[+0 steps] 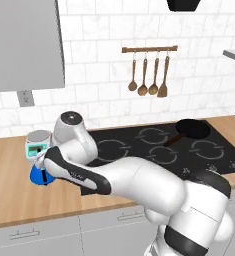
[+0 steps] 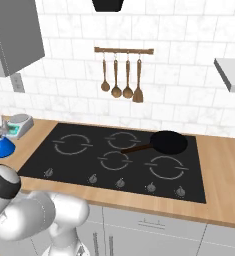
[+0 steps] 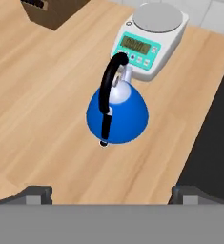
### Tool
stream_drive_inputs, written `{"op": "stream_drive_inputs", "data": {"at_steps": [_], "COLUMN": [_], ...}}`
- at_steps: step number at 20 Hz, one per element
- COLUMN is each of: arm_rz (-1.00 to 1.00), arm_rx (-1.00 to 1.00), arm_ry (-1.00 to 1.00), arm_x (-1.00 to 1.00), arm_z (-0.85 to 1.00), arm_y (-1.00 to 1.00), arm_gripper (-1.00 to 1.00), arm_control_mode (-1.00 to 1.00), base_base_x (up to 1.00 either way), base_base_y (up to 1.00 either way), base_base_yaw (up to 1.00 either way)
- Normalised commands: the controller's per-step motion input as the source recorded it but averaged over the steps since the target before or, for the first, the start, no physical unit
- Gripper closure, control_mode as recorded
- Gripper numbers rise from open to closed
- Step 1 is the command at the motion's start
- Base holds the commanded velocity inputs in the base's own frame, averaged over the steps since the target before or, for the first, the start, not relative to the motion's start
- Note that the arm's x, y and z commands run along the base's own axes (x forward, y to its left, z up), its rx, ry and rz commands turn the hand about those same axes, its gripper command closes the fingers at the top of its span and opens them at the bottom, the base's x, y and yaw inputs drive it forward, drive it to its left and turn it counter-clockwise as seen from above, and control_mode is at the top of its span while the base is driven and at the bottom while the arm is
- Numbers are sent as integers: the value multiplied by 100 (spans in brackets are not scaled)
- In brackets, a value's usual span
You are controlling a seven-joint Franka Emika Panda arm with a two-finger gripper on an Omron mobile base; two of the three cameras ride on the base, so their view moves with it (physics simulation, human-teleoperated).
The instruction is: Pick the kettle from the counter and place it on a stove burner. Then turn the burner on.
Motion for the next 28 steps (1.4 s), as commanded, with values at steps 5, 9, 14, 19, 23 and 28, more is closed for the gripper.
{"op": "stream_drive_inputs", "data": {"at_steps": [5,9,14,19,23,28], "arm_rz": [-10,-1,-12,-5,-4,-2], "arm_rx": [0,0,-1,-3,0,0], "arm_ry": [0,2,0,0,0,0], "arm_x": [61,10,46,17,11,8], "arm_z": [-3,-2,-10,-34,-19,-12], "arm_y": [72,6,0,-3,1,4], "arm_gripper": [-100,-100,-100,-100,-100,-100], "arm_control_mode": [-100,-100,-100,-100,-100,-100], "base_base_x": [0,0,0,0,0,0], "base_base_y": [0,0,0,0,0,0], "base_base_yaw": [0,0,0,0,0,0]}}
